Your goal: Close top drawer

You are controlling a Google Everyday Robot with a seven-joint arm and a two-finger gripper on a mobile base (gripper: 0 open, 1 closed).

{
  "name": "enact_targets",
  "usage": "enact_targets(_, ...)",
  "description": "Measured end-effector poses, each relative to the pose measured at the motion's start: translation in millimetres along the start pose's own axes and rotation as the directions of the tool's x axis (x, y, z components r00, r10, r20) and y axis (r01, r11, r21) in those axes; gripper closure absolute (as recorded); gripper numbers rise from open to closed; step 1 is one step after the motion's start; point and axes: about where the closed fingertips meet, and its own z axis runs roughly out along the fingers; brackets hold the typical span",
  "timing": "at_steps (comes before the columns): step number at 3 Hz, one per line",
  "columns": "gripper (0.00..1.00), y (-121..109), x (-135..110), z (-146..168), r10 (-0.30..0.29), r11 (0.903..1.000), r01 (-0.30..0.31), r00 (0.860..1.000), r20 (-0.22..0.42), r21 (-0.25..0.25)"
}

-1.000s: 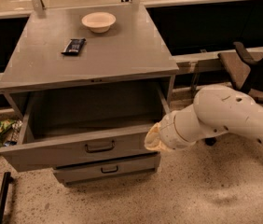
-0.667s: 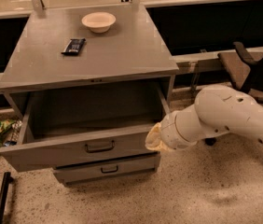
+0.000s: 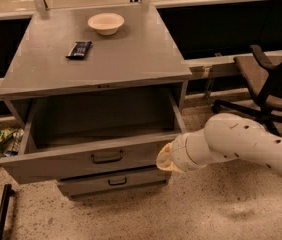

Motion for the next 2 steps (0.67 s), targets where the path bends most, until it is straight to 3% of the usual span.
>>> enact_targets(2, 1.0, -19.6, 28.4, 29.7, -0.07, 0.9964, 0.073, 0.995, -0.075, 0.042)
